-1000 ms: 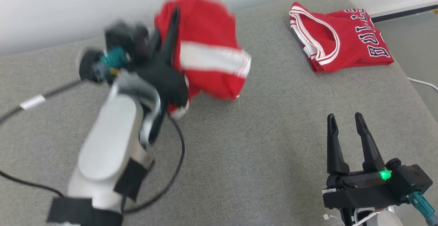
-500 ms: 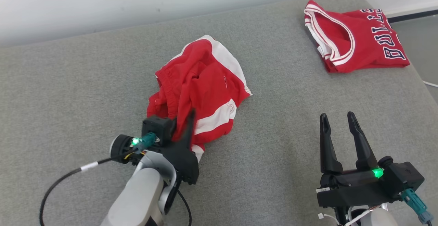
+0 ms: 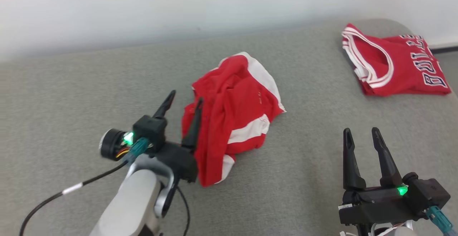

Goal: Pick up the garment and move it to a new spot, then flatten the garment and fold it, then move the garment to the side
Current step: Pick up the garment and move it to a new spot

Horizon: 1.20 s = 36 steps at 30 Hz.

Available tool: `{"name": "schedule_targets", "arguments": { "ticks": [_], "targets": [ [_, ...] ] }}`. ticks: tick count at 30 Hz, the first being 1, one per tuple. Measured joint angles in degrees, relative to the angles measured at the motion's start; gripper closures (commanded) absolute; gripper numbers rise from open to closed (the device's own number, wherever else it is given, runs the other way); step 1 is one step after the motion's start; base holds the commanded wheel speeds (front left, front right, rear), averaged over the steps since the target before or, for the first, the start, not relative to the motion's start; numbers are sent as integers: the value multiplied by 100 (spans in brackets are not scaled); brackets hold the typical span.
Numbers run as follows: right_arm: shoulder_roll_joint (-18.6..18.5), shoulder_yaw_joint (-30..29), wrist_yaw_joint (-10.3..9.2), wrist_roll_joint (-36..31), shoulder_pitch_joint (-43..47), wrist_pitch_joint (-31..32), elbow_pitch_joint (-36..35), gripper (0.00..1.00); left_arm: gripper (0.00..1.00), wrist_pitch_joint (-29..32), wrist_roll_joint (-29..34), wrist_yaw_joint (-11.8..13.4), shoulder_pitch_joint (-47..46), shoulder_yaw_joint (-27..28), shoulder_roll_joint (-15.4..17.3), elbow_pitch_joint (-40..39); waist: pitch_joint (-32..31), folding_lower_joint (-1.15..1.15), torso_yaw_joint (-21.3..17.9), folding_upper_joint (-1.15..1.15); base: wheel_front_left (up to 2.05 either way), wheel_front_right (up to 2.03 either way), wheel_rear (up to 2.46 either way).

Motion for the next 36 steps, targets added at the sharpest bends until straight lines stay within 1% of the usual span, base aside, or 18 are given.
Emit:
{"name": "schedule_targets", "arguments": {
  "ticks": [7,13,16,17,18,19,21,26,29,32,36],
  "targets": [
    [-44,-65,0,-25,115,0,-21,0,0,-43,-32,159,598,281,491,-605,-226,0,347,0,0,0,0],
    [-47,-40,0,-48,190,0,-22,0,0,-68,-36,403,1355,693,978,-1313,-434,-1,556,0,0,0,0],
    [-47,-54,0,-49,260,0,-30,0,0,-78,-35,532,1772,933,1136,-1697,-502,-1,629,0,0,0,0],
    [-47,-54,0,-49,260,0,-30,0,0,-78,-35,532,1772,933,1136,-1697,-502,-1,629,0,0,0,0],
    [-46,-62,0,-49,304,0,-27,0,0,-78,-31,621,2052,1067,1211,-1920,-537,-1,667,0,0,0,0],
    [-46,-62,0,-49,304,0,-27,0,0,-78,-31,621,2052,1067,1211,-1920,-537,-1,667,0,0,0,0],
    [-47,-78,0,-49,346,0,-24,0,0,-78,79,716,2313,1155,1312,-2111,-562,-1,694,0,0,0,0],
    [-46,-104,0,-37,417,1,20,0,0,-78,113,872,2885,1486,1350,-2512,-610,-1,709,0,0,0,0],
    [-46,-124,0,4,452,0,69,0,0,-78,116,957,3169,1696,1310,-2746,-640,-1,701,0,0,0,0],
    [-41,-148,0,4,502,0,123,0,0,-78,169,976,3409,1838,1202,-2920,-673,-1,695,1,0,0,0],
    [-33,-153,0,3,627,0,252,0,0,-78,342,956,3628,1856,1073,-2981,-708,-1,696,0,0,0,0]
  ]
}}
